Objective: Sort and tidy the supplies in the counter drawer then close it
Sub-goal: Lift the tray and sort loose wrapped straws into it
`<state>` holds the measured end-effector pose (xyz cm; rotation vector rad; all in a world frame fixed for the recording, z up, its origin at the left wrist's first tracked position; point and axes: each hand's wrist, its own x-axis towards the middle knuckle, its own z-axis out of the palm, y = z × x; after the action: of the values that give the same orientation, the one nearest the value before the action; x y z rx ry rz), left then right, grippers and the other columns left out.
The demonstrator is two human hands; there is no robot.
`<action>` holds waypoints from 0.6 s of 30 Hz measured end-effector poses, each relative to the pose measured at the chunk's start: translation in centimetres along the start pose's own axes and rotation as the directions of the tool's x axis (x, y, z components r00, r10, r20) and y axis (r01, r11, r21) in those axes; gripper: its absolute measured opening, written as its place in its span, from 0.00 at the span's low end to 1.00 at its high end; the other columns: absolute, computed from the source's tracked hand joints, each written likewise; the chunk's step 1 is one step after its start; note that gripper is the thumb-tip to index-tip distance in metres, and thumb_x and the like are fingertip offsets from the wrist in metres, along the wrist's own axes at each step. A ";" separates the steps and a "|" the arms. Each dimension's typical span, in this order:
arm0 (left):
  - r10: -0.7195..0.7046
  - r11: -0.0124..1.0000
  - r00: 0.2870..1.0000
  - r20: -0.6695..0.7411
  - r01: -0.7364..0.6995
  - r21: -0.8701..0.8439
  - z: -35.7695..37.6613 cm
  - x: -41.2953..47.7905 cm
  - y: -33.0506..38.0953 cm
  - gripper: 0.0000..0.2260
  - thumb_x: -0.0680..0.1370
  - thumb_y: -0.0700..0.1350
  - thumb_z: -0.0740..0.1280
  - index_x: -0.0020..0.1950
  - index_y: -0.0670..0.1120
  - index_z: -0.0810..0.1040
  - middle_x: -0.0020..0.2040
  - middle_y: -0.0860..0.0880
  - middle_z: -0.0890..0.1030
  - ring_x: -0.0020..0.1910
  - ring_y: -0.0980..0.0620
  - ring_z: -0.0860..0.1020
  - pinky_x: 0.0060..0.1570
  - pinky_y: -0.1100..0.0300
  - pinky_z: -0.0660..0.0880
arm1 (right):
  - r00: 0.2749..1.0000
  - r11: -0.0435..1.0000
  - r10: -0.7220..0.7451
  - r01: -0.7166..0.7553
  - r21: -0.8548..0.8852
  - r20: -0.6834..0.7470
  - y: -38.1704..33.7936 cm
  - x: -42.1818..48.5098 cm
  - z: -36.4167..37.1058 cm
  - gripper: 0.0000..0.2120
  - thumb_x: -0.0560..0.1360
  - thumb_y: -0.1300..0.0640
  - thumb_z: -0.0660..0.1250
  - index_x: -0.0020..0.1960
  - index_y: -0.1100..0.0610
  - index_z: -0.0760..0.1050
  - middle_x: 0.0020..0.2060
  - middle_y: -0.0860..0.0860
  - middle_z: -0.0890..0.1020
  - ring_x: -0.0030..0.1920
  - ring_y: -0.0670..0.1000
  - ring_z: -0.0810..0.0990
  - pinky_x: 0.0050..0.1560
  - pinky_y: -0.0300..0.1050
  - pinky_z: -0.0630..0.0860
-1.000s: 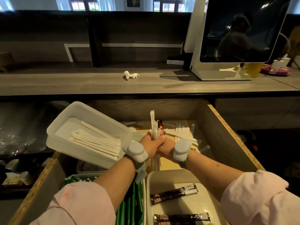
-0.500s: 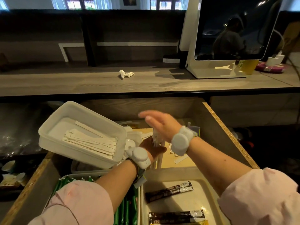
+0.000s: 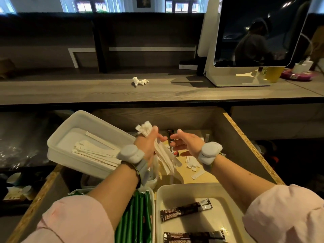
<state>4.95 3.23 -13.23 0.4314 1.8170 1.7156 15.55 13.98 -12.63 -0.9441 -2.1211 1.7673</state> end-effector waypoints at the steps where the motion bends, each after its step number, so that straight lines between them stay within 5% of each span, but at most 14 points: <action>1: -0.034 0.990 0.999 -0.032 0.029 -0.141 -0.6 0.1 0.5 0.20 0.77 0.59 0.63 0.34 0.46 0.78 0.41 0.46 0.84 0.44 0.45 0.82 0.57 0.45 0.76 | 0.998 0.999 -0.030 0.028 0.028 0.050 -0.1 0.1 0.6 0.21 0.81 0.45 0.53 0.64 0.57 0.74 0.52 0.55 0.81 0.53 0.52 0.79 0.58 0.51 0.74; 3: -0.086 0.941 0.993 -0.077 0.056 -0.334 -1.7 0.6 1.5 0.19 0.77 0.58 0.63 0.37 0.43 0.74 0.32 0.49 0.80 0.40 0.50 0.81 0.50 0.47 0.79 | 0.978 0.991 -0.127 0.131 -0.012 0.166 -0.5 -0.5 2.4 0.19 0.79 0.47 0.60 0.66 0.55 0.72 0.55 0.52 0.81 0.53 0.47 0.79 0.60 0.45 0.75; 5: -0.140 0.892 0.985 -0.104 0.080 -0.444 -2.2 0.5 2.9 0.18 0.76 0.58 0.64 0.39 0.43 0.72 0.30 0.50 0.77 0.38 0.52 0.80 0.41 0.53 0.78 | 0.928 0.905 -0.241 0.320 -0.279 0.283 -1.0 -1.0 4.4 0.25 0.75 0.51 0.68 0.70 0.53 0.66 0.60 0.51 0.79 0.55 0.47 0.79 0.58 0.39 0.76; 7: -0.158 0.865 0.982 -0.106 0.086 -0.495 -2.9 0.5 4.0 0.16 0.76 0.57 0.65 0.40 0.44 0.72 0.31 0.51 0.77 0.37 0.53 0.79 0.39 0.56 0.77 | 0.879 0.687 -0.328 0.473 -0.552 0.346 -1.4 -0.5 6.2 0.31 0.73 0.51 0.70 0.72 0.52 0.62 0.63 0.52 0.77 0.60 0.53 0.77 0.55 0.41 0.73; 9: -0.137 0.877 0.987 -0.081 0.083 -0.473 -4.0 0.3 5.1 0.13 0.76 0.54 0.66 0.40 0.46 0.73 0.33 0.51 0.78 0.39 0.53 0.79 0.41 0.57 0.77 | 0.871 0.640 -0.372 0.491 -0.592 0.320 -2.2 0.3 7.6 0.25 0.76 0.53 0.67 0.69 0.54 0.63 0.60 0.56 0.78 0.58 0.58 0.78 0.54 0.46 0.74; 11: -0.056 0.931 0.986 -0.159 -0.006 -0.365 -5.6 -0.2 6.3 0.10 0.76 0.53 0.67 0.44 0.47 0.76 0.43 0.49 0.81 0.43 0.52 0.79 0.49 0.53 0.77 | 0.878 0.664 -0.399 0.476 -0.577 0.265 -3.0 1.4 8.6 0.16 0.78 0.54 0.63 0.64 0.58 0.66 0.55 0.58 0.79 0.54 0.61 0.78 0.51 0.50 0.75; 14: 0.221 0.973 0.889 -0.400 -0.229 0.029 -8.1 -1.5 8.4 0.19 0.77 0.52 0.66 0.66 0.48 0.71 0.54 0.50 0.79 0.46 0.54 0.77 0.48 0.61 0.74 | 0.906 0.680 -0.367 0.415 -0.604 0.210 -3.6 3.1 9.6 0.15 0.79 0.52 0.61 0.61 0.58 0.67 0.54 0.60 0.79 0.54 0.62 0.78 0.51 0.51 0.74; 18: 0.402 0.915 0.839 -0.367 -0.354 0.192 -10.8 -2.0 9.5 0.17 0.79 0.45 0.64 0.67 0.49 0.71 0.56 0.53 0.75 0.45 0.61 0.74 0.38 0.72 0.67 | 0.907 0.646 -0.337 0.419 -0.639 0.254 -4.0 4.7 12.3 0.17 0.79 0.50 0.60 0.62 0.59 0.65 0.53 0.62 0.79 0.52 0.63 0.78 0.50 0.52 0.74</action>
<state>-1.76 -5.43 -3.65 0.5510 2.2514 2.0929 3.85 6.72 -13.05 -0.4441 -2.8530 0.8300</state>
